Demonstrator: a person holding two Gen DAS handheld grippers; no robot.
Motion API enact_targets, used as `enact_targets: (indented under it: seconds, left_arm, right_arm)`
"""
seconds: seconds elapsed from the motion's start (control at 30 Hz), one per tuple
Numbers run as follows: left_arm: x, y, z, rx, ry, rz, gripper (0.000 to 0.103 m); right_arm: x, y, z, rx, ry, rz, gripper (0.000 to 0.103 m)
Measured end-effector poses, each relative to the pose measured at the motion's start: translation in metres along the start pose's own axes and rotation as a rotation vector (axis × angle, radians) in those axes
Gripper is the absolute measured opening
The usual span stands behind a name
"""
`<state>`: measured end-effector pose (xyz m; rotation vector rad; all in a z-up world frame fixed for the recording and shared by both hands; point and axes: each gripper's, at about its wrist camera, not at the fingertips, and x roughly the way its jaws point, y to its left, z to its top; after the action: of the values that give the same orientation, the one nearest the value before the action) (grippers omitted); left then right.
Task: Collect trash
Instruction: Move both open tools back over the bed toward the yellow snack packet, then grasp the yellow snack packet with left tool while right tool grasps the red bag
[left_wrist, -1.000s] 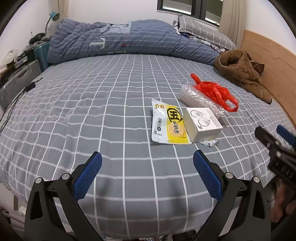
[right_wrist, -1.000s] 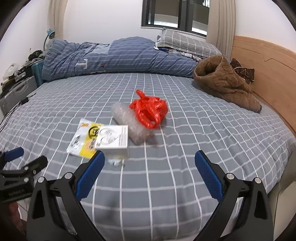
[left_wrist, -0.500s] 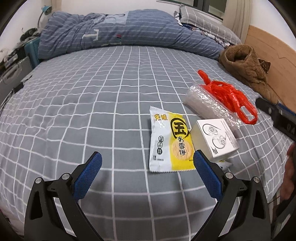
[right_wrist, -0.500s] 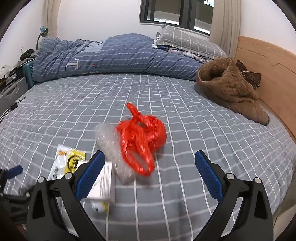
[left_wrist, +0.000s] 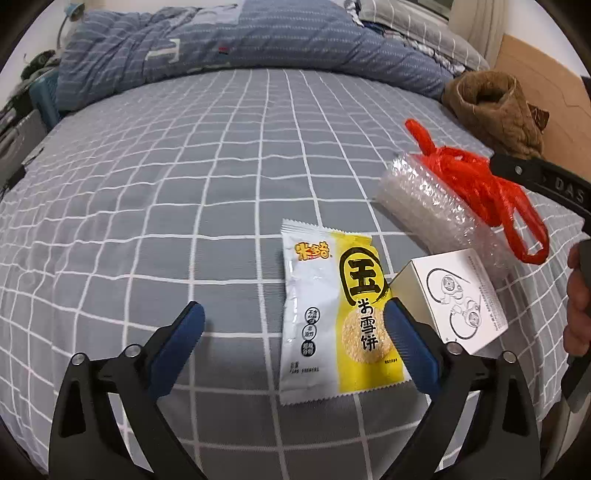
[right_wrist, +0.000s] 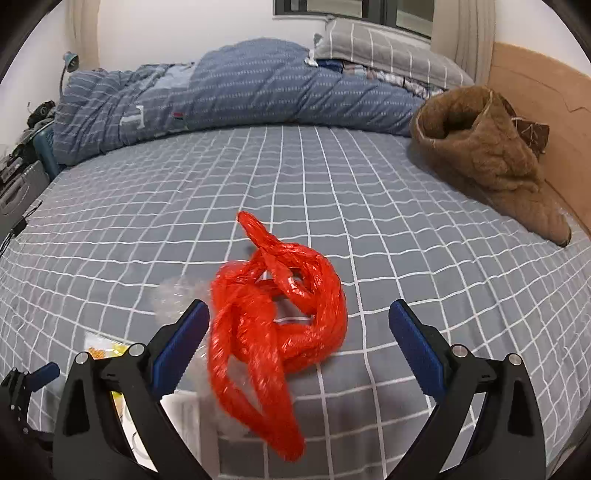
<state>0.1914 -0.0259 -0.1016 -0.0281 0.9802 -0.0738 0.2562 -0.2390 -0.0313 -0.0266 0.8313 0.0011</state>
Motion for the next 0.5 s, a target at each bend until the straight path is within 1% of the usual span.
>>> enact_targets:
  seconds: [0.1,0.13,0.2,0.23,0.27,0.3,0.33,0.37,0.4,0.43,0.47,0.5]
  left_arm:
    - [0.007,-0.001,-0.002,-0.006,0.021,-0.009,0.086]
    - [0.009,-0.001,-0.003,-0.006,0.027,-0.015,0.082]
    - [0.014,-0.004,-0.004,-0.004,0.045,-0.030,0.075]
    - [0.015,-0.005,-0.005,0.000,0.051,-0.034,0.069]
    - [0.017,-0.008,-0.007,0.011,0.061,-0.025,0.067]
    - [0.018,-0.010,-0.008,0.020,0.062,-0.023,0.062]
    - [0.018,-0.013,-0.010,0.032,0.062,-0.025,0.055]
    - [0.018,-0.014,-0.010,0.034,0.063,-0.028,0.047]
    - [0.017,-0.015,-0.010,0.036,0.060,-0.022,0.043]
    - [0.016,-0.015,-0.010,0.038,0.057,-0.015,0.036]
    - [0.016,-0.015,-0.009,0.039,0.055,-0.016,0.031]
    - [0.016,-0.016,-0.008,0.038,0.055,-0.017,0.029]
  right_arm:
    - [0.015,0.002,-0.003,-0.011,0.032,0.008,0.094]
    - [0.019,0.003,-0.004,-0.016,0.041,0.006,0.093]
    - [0.031,0.003,-0.009,-0.022,0.073,0.021,0.085]
    - [0.036,0.003,-0.012,-0.020,0.088,0.035,0.081]
    - [0.040,0.002,-0.014,-0.017,0.098,0.042,0.076]
    - [0.043,0.002,-0.016,-0.015,0.109,0.046,0.070]
    - [0.047,0.001,-0.018,-0.009,0.121,0.052,0.068]
    - [0.048,0.001,-0.018,-0.003,0.122,0.059,0.062]
    - [0.047,0.001,-0.019,-0.001,0.120,0.063,0.055]
    - [0.046,0.001,-0.019,-0.002,0.117,0.064,0.051]
    - [0.045,0.000,-0.019,-0.002,0.113,0.067,0.042]
    - [0.044,0.000,-0.018,0.000,0.112,0.073,0.037]
